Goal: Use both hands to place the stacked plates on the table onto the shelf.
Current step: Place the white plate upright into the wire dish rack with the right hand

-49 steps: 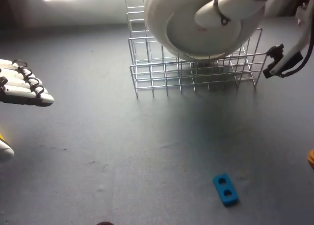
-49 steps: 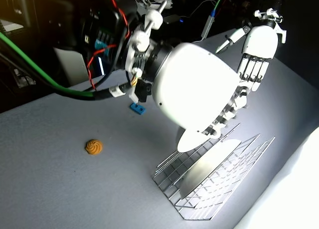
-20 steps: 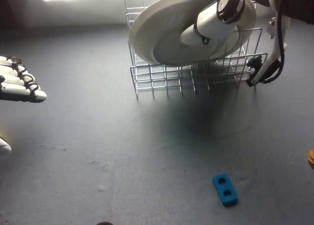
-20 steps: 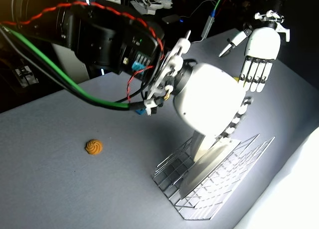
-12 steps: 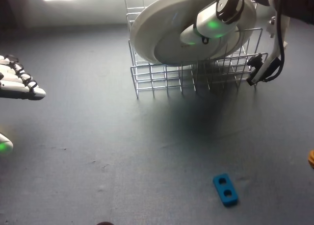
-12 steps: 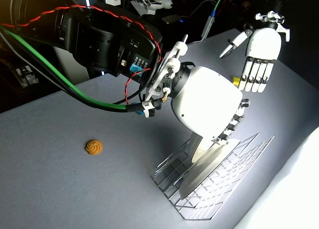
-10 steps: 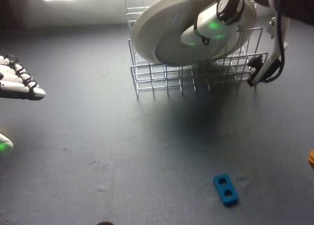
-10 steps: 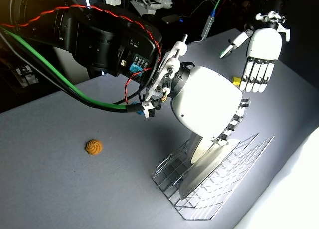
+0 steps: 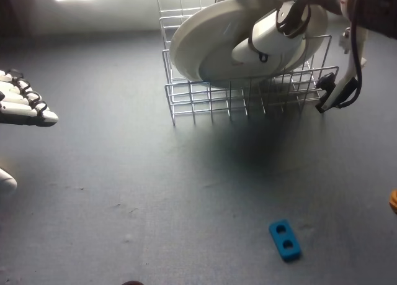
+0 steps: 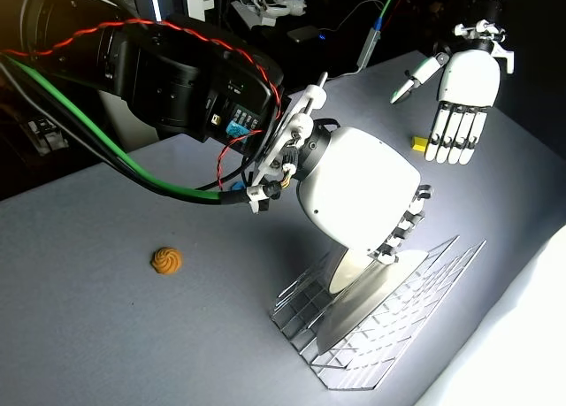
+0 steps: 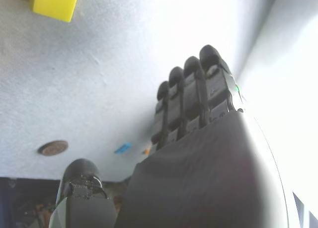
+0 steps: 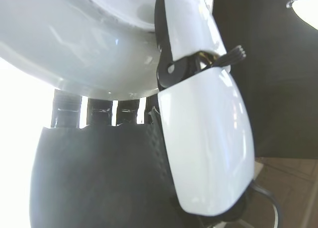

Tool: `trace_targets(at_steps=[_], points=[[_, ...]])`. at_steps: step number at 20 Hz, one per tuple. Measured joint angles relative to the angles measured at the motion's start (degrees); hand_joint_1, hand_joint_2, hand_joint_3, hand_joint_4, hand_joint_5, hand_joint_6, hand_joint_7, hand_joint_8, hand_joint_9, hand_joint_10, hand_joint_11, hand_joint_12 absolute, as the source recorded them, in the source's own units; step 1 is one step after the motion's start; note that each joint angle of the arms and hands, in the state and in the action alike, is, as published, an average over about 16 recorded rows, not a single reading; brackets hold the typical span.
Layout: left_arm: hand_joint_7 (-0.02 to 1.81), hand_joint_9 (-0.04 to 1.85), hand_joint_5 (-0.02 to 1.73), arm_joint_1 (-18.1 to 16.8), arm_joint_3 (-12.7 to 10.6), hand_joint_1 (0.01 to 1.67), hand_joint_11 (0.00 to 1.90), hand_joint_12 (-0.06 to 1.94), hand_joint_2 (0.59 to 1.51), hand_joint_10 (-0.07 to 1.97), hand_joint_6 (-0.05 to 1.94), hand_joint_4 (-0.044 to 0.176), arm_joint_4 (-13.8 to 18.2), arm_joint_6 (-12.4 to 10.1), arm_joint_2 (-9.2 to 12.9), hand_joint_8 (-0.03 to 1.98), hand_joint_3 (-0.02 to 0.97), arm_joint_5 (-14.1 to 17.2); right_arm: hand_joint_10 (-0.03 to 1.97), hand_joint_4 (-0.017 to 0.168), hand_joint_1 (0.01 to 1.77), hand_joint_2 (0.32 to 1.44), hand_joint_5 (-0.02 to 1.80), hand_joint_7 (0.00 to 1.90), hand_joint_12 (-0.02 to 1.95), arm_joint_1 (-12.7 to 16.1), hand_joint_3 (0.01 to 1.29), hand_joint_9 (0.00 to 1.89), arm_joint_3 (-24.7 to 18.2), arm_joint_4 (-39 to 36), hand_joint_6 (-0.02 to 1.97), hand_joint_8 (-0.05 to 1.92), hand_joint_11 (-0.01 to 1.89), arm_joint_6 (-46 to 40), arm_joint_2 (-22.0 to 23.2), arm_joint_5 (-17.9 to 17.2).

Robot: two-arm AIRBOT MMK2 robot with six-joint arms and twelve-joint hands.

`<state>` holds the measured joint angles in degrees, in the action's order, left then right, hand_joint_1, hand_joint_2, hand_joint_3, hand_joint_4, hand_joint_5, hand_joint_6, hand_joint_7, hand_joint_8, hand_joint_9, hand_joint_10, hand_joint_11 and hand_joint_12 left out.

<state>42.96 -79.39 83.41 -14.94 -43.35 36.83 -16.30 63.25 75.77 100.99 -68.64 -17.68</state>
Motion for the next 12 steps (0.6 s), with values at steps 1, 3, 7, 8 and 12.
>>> trace_targets(at_steps=[1,3,7,8,12], points=[[0.17,0.12,0.13,0.00,0.01,0.02,0.02,0.31,1.018,0.02,0.01,-0.001,0.00,-0.01,0.00,0.00,0.020,0.00,0.89,-0.007,1.36,1.02,0.89,1.01,1.18,-0.14,0.01,0.98,0.02,-0.26,0.97,0.80,0.77,0.00,-0.02,-0.11],[0.17,0.12,0.13,0.00,0.02,0.02,0.02,0.30,1.018,0.02,0.01,-0.001,0.00,-0.03,0.00,0.00,0.021,0.01,0.89,-0.007,1.35,1.02,0.89,1.02,1.21,-0.41,0.01,0.99,0.06,-0.78,0.95,0.77,0.78,0.05,-0.05,-0.32],[0.18,0.12,0.13,0.00,0.05,0.02,0.02,0.31,1.019,0.02,0.01,-0.001,0.01,-0.07,0.00,0.00,0.020,0.06,0.82,-0.006,1.33,1.02,0.89,1.03,1.25,-0.74,0.01,1.01,0.13,-1.79,0.96,0.75,0.77,0.12,-0.12,-0.68],[0.18,0.13,0.13,0.00,0.06,0.02,0.02,0.32,1.019,0.02,0.01,-0.001,0.01,-0.09,0.00,0.00,0.020,0.08,0.77,-0.005,1.32,1.02,0.89,1.03,1.24,-0.81,0.01,1.02,0.15,-2.00,0.97,0.76,0.77,0.12,-0.14,-0.74],[0.18,0.13,0.13,0.00,0.09,0.02,0.02,0.32,1.019,0.02,0.01,-0.001,0.02,-0.23,0.00,0.00,0.020,0.25,0.57,-0.004,1.27,1.03,0.86,1.02,1.20,-1.11,0.01,1.03,0.23,-2.59,0.87,0.69,0.74,0.13,-0.19,-1.03]])
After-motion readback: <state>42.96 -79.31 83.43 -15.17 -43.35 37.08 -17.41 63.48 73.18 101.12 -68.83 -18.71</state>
